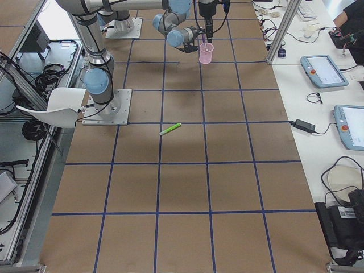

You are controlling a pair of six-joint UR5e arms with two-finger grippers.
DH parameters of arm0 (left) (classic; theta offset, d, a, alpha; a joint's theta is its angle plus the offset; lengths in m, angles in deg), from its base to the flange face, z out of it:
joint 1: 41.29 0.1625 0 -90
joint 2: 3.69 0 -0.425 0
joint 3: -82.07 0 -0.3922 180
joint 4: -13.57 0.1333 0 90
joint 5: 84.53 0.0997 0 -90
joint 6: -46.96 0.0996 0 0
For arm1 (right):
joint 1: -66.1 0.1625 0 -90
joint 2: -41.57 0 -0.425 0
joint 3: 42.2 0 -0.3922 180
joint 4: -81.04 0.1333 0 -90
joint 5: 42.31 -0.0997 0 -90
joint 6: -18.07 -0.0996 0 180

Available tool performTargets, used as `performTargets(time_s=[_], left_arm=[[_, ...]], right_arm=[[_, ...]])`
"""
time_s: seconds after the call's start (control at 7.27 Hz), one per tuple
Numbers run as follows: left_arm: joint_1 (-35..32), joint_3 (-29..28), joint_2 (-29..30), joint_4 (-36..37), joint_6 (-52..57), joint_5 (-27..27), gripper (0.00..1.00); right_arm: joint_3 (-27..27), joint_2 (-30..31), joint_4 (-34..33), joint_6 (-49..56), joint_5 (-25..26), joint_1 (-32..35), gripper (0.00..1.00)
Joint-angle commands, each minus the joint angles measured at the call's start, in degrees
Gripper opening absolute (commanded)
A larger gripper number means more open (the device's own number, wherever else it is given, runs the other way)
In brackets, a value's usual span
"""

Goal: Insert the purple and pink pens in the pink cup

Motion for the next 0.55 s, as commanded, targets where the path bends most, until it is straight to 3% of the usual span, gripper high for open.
performTargets(time_s=[0.0, 0.28, 0.41], left_arm=[[0.0, -0.1, 0.2, 1.8, 0.1, -1.3, 0.49], [0.1, 0.0, 0.8, 2.8, 0.3, -1.4, 0.81], [0.1, 0.0, 0.7, 2.9, 0.4, -1.4, 0.83]], right_arm=[[0.0, 0.1, 0.0, -0.1, 0.0, 0.0, 1.00], [0.0, 0.0, 0.0, -0.1, 0.0, 0.0, 1.00], [0.0, 0.0, 0.1, 0.0, 0.0, 0.0, 1.00]])
